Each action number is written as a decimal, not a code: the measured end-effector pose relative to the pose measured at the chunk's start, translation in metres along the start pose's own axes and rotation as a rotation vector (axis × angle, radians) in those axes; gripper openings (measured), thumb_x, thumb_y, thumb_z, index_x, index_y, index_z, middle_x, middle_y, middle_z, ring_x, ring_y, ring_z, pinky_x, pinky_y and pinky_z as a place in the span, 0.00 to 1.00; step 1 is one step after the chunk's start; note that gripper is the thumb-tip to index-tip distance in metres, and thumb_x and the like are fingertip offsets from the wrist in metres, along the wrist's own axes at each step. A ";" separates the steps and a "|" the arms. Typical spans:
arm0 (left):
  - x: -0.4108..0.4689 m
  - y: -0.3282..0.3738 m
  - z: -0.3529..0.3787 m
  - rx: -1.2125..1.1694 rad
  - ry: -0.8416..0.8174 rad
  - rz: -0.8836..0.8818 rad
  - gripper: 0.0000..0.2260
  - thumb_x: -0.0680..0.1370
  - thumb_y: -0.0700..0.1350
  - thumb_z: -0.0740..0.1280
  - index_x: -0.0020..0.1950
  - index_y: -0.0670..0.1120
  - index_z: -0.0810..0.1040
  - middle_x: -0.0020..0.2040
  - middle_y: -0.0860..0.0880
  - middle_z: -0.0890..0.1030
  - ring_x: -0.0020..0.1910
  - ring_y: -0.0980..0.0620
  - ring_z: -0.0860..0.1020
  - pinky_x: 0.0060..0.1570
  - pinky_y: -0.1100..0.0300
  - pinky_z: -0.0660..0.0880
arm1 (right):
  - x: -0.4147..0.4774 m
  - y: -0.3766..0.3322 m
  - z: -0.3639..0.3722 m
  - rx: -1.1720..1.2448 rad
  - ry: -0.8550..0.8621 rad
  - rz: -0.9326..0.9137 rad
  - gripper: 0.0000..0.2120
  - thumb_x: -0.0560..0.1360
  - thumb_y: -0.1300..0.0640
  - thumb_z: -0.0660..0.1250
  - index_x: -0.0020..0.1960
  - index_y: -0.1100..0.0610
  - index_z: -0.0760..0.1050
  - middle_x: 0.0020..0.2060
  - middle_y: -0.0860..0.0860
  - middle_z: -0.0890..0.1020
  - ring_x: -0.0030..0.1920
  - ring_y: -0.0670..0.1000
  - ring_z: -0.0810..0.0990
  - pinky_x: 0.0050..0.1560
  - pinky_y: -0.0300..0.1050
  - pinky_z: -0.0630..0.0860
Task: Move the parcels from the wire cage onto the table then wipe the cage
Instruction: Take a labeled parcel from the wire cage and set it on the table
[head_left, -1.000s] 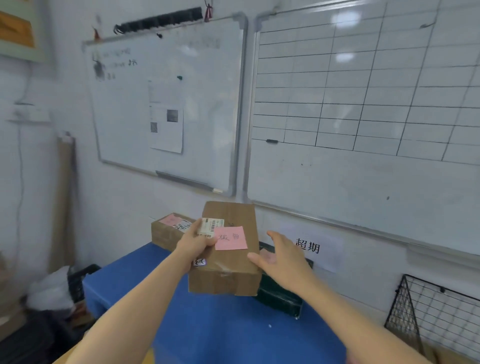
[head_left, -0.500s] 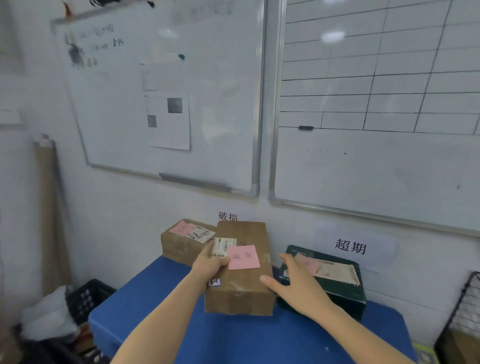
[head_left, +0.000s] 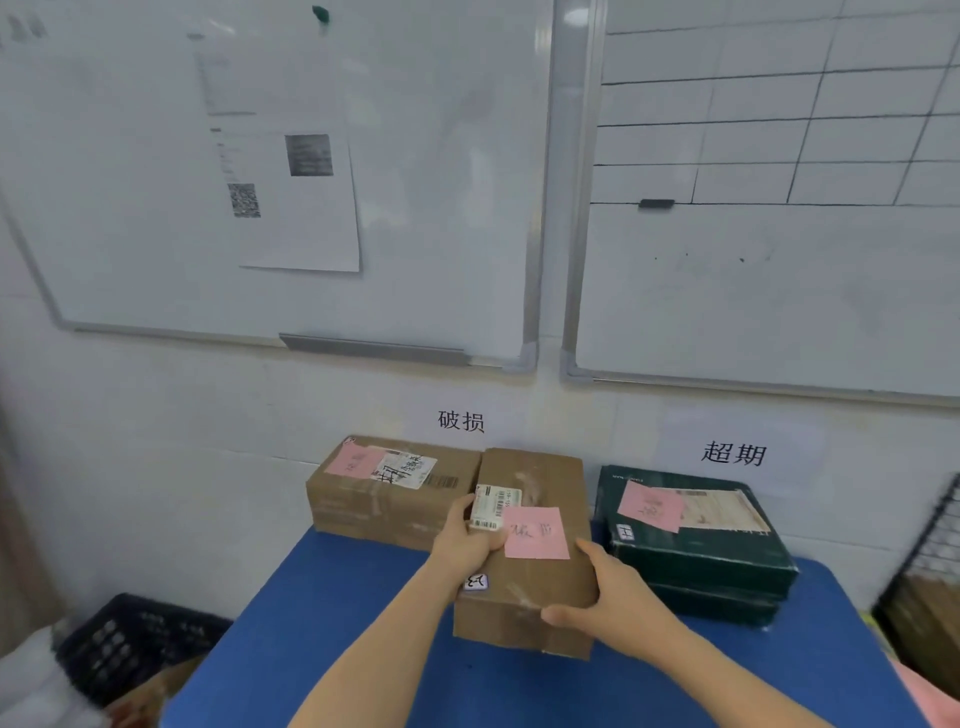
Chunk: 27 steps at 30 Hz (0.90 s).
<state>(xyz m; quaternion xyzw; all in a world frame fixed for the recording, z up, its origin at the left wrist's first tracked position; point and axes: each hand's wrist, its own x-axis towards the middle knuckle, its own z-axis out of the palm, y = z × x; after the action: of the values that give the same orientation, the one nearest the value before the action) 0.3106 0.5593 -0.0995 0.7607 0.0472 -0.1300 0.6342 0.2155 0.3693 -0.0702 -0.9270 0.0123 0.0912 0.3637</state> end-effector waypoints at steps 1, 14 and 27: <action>0.001 -0.003 0.000 0.014 0.003 0.005 0.31 0.72 0.42 0.72 0.72 0.54 0.63 0.58 0.50 0.78 0.53 0.51 0.79 0.55 0.52 0.78 | 0.000 -0.002 0.001 -0.017 -0.002 0.001 0.48 0.66 0.39 0.74 0.76 0.50 0.52 0.69 0.48 0.66 0.63 0.46 0.68 0.65 0.42 0.70; 0.014 -0.026 0.001 0.359 0.210 0.271 0.28 0.71 0.48 0.74 0.69 0.44 0.72 0.62 0.48 0.71 0.55 0.55 0.69 0.32 0.76 0.73 | 0.018 -0.001 0.027 -0.108 0.028 0.024 0.39 0.72 0.41 0.69 0.76 0.53 0.57 0.65 0.51 0.68 0.64 0.49 0.70 0.64 0.40 0.69; 0.025 -0.038 0.000 0.341 0.291 0.315 0.26 0.70 0.49 0.76 0.65 0.47 0.73 0.56 0.52 0.66 0.57 0.53 0.70 0.57 0.61 0.69 | 0.036 -0.004 0.033 -0.179 0.010 0.020 0.42 0.70 0.39 0.71 0.76 0.51 0.56 0.64 0.52 0.68 0.62 0.50 0.71 0.62 0.41 0.71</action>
<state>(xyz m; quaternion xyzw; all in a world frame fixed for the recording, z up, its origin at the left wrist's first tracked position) 0.3261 0.5643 -0.1418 0.8650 -0.0037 0.0751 0.4961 0.2457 0.3965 -0.0978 -0.9561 0.0151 0.0912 0.2781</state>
